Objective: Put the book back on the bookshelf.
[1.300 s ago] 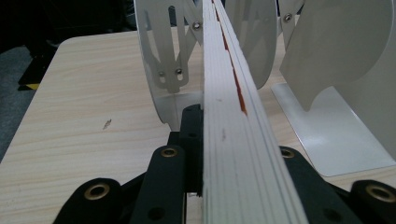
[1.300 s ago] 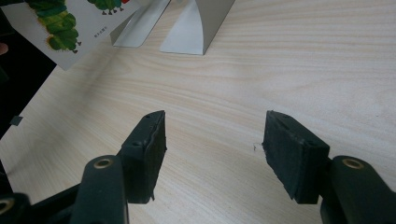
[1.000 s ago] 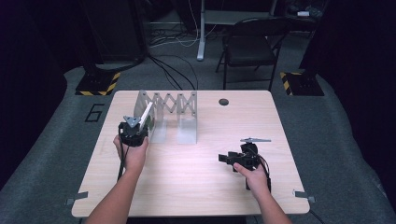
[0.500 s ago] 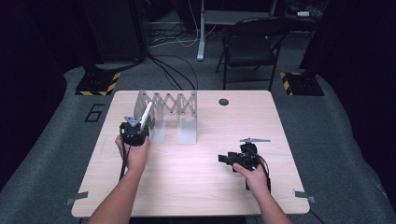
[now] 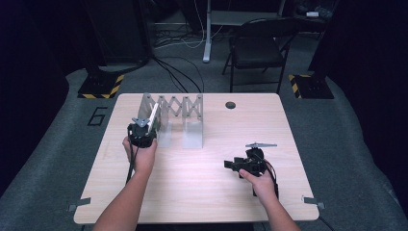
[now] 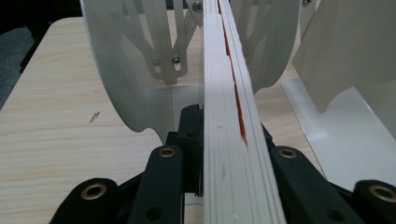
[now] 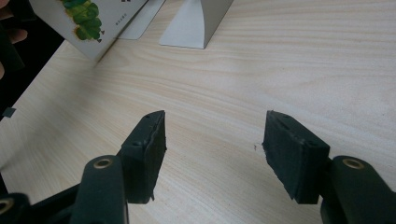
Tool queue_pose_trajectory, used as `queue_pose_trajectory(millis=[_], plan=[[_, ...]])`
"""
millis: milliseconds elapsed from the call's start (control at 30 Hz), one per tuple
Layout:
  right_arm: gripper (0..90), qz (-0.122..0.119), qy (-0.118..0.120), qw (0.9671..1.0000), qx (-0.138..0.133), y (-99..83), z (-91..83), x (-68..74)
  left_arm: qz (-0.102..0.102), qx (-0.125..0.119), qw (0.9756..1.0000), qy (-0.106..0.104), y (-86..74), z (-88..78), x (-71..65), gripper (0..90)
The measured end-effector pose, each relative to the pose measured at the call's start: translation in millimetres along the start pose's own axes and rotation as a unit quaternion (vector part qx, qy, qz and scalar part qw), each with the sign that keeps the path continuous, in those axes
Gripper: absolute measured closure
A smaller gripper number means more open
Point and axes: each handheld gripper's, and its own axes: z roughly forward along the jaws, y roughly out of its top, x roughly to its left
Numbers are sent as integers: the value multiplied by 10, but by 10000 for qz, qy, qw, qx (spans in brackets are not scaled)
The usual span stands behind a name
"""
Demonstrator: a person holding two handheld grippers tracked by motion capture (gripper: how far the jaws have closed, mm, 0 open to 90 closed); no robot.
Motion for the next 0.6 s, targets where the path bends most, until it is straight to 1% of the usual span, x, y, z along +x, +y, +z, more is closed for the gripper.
queue_pose_trajectory(millis=[67,133,167,267,333,467,533,567,600], plan=[[389,7,0,10000,9,-1,1,2,2,70,10000,7,-7,10,-3,739],[388,14,2,10000,18,-2,1,7,7,84,10000,-7,-13,18,-2,736],[389,28,3,10000,25,-3,1,10,-8,42,10000,-4,-16,19,-3,732],[388,33,8,10000,13,-1,4,6,-11,47,10000,-1,-9,10,1,719],[388,18,2,10000,24,-2,8,9,11,9,10000,26,-1,-2,16,709],[388,11,1,10000,36,-4,14,12,-64,3,9999,81,-4,-20,25,686],[388,16,-4,10000,38,-4,16,14,-46,4,10000,75,-5,-24,27,664],[388,14,-2,10000,41,-4,17,15,23,-30,10000,73,-11,-39,32,649],[388,9,4,10000,41,-4,19,15,12,-48,10000,86,-13,-43,30,638]])
